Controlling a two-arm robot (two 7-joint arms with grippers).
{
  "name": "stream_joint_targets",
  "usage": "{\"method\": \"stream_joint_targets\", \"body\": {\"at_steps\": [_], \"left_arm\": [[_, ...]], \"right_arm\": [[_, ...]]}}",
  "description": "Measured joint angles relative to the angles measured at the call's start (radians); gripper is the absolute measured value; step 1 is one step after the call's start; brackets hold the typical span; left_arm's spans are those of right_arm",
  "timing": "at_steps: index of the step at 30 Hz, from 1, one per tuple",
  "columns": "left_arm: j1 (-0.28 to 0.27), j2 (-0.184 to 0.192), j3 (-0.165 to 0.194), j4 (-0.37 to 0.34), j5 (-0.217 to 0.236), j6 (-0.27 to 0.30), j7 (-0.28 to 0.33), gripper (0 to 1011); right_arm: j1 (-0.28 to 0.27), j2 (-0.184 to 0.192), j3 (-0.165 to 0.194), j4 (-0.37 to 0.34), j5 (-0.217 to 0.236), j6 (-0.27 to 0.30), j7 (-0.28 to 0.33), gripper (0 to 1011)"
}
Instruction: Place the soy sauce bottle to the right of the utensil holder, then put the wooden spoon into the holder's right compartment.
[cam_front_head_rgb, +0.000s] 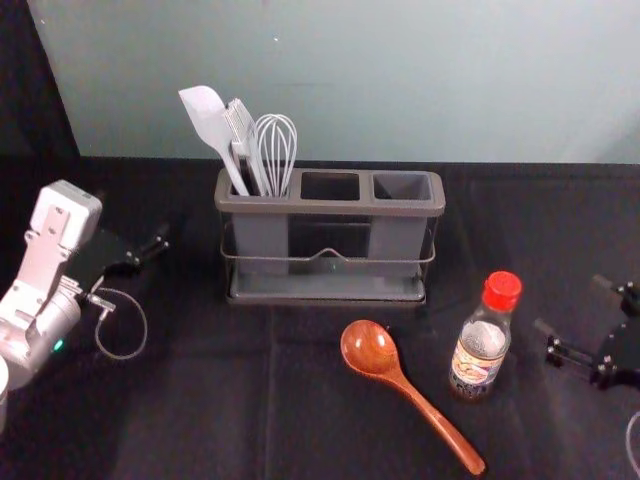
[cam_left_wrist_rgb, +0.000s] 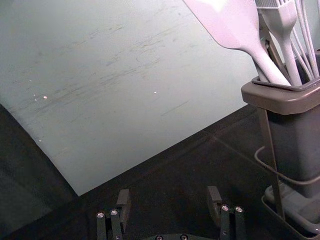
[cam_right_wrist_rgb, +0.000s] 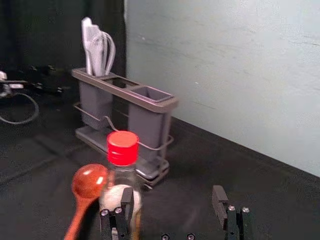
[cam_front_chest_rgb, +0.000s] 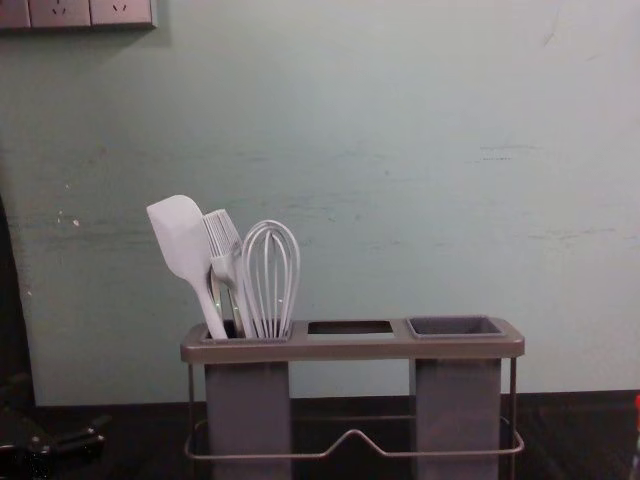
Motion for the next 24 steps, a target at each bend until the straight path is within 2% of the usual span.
{"method": "stream_joint_targets", "body": {"at_steps": [6,11,24], "left_arm": [[0.0,0.0,0.0,0.0,0.0,0.0,0.0,1005],[0.0,0.0,0.0,0.0,0.0,0.0,0.0,1005],[0.0,0.0,0.0,0.0,0.0,0.0,0.0,1005]], "right_arm": [[-0.016,-0.011,0.005,-0.017,0.016,-0.015,0.04,1003],[0.001,-0.037,-0.015,-0.018,0.019,-0.019,0.068,1002],[0.131,-0.152,-0.095,0.049,0.004,-0.018,0.126,1002]]}}
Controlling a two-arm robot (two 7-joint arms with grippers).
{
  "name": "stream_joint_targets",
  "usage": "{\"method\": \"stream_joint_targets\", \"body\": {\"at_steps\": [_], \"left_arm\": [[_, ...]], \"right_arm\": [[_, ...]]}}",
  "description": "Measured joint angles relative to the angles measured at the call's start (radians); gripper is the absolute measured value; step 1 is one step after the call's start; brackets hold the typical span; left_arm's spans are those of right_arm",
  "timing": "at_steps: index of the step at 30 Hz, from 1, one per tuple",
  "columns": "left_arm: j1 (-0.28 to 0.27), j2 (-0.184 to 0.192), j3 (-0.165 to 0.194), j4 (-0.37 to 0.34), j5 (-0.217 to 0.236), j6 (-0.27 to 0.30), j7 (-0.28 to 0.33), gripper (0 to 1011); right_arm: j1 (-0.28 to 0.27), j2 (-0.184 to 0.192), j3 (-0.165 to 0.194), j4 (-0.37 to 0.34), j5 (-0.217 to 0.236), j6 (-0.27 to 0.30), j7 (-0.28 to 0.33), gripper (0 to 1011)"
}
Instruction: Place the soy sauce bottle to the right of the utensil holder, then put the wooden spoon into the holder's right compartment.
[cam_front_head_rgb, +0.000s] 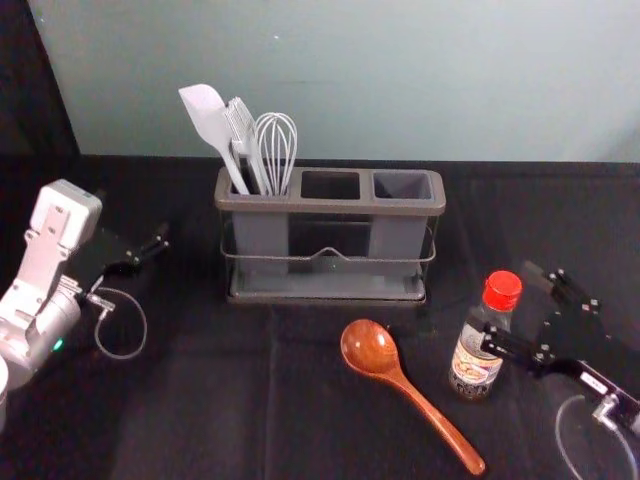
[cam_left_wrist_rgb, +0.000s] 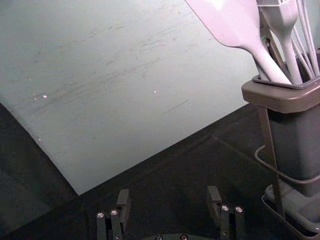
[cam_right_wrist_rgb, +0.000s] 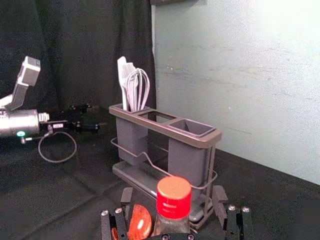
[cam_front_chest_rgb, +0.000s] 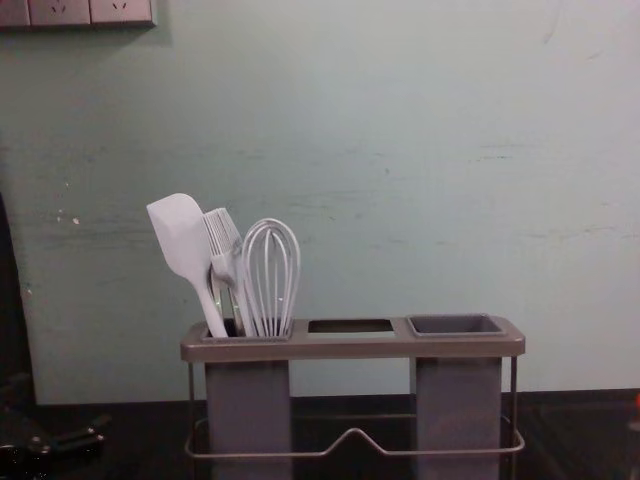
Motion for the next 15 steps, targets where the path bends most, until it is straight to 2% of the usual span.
{"method": "stream_joint_targets", "body": {"at_steps": [7,15], "left_arm": [[0.0,0.0,0.0,0.0,0.0,0.0,0.0,1005],[0.0,0.0,0.0,0.0,0.0,0.0,0.0,1005]], "right_arm": [[0.05,-0.05,-0.022,0.035,-0.014,0.023,0.015,1003],[0.067,-0.082,-0.021,0.052,-0.031,0.035,0.023,1003]]}}
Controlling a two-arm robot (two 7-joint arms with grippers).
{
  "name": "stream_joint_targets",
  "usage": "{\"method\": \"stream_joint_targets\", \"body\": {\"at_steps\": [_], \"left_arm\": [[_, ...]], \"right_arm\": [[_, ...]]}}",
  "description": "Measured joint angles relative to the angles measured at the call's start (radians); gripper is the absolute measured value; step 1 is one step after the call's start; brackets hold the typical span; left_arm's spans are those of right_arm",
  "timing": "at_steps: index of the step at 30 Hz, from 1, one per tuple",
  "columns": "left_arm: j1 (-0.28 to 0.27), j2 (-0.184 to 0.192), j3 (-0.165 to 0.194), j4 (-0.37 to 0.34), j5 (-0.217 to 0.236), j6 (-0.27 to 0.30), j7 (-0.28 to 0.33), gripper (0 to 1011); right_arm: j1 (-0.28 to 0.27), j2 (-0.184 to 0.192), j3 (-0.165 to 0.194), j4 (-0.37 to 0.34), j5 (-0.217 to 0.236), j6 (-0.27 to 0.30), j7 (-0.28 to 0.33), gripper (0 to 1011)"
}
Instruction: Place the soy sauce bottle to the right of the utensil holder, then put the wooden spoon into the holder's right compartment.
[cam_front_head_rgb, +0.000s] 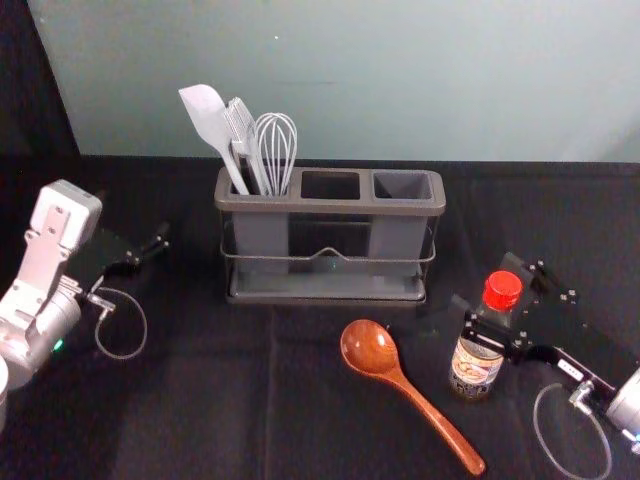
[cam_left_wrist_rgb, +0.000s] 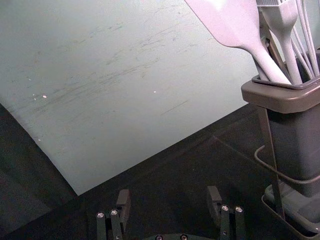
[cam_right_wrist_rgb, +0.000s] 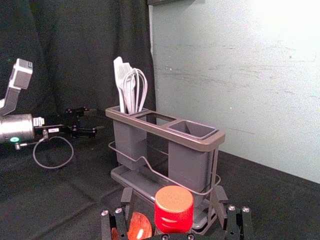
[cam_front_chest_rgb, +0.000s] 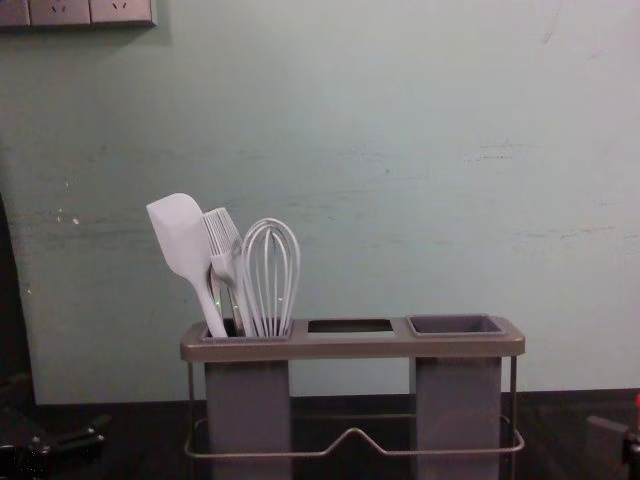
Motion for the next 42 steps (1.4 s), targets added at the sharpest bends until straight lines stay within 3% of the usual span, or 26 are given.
{"method": "stream_joint_targets", "body": {"at_steps": [8,16,29,42], "left_arm": [[0.0,0.0,0.0,0.0,0.0,0.0,0.0,1005],[0.0,0.0,0.0,0.0,0.0,0.0,0.0,1005],[0.0,0.0,0.0,0.0,0.0,0.0,0.0,1005],[0.0,0.0,0.0,0.0,0.0,0.0,0.0,1005]], "right_arm": [[-0.002,-0.018,0.013,0.003,-0.01,0.006,0.012,995],[-0.019,-0.03,0.035,-0.007,-0.017,0.016,0.023,812],[-0.048,-0.039,0.061,-0.033,-0.021,0.022,0.033,396],[-0.059,-0.026,0.082,-0.068,-0.014,0.034,0.046,382]]}}
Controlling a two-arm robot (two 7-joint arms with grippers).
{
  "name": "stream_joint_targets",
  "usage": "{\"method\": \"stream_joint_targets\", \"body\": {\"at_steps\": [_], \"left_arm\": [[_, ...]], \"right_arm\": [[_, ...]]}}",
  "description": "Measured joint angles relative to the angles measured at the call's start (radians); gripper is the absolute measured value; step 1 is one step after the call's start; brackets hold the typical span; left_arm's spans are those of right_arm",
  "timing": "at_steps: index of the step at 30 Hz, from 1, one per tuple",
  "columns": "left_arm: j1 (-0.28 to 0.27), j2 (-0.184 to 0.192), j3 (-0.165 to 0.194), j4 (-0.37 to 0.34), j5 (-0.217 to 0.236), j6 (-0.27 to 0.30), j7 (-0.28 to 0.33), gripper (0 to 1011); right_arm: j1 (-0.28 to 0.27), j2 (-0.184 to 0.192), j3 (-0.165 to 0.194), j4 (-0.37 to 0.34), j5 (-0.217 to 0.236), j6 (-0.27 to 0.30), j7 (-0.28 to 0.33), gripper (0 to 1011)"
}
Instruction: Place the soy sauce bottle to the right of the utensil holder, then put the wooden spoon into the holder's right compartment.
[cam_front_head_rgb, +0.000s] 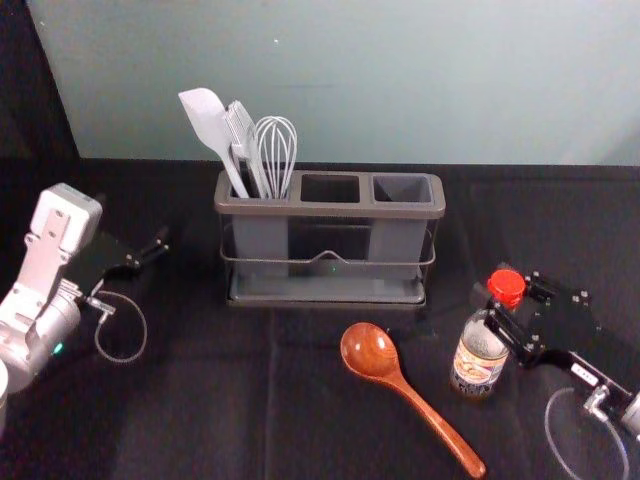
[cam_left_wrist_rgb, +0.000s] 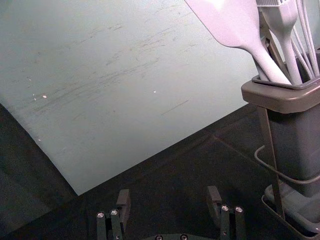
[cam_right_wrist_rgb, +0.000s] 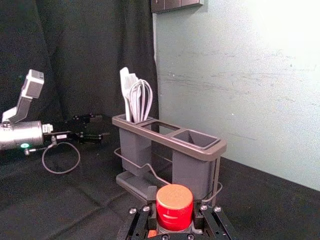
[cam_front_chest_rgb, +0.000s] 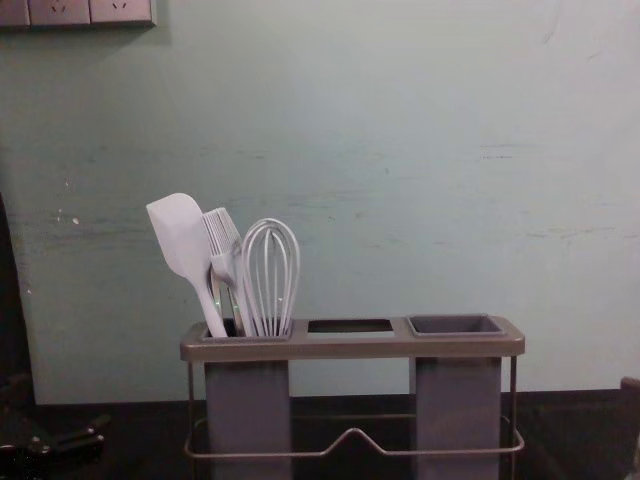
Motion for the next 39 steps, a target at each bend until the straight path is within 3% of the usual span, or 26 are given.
{"method": "stream_joint_targets", "body": {"at_steps": [8,14,24,39], "left_arm": [[0.0,0.0,0.0,0.0,0.0,0.0,0.0,1005],[0.0,0.0,0.0,0.0,0.0,0.0,0.0,1005],[0.0,0.0,0.0,0.0,0.0,0.0,0.0,1005],[0.0,0.0,0.0,0.0,0.0,0.0,0.0,1005]], "right_arm": [[0.051,0.016,0.005,0.023,0.015,0.026,0.017,382],[0.123,0.017,-0.002,0.08,0.027,0.035,0.032,382],[0.253,-0.03,-0.053,0.213,0.02,0.028,0.035,382],[0.377,-0.088,-0.101,0.343,-0.017,0.022,0.019,382]]}}
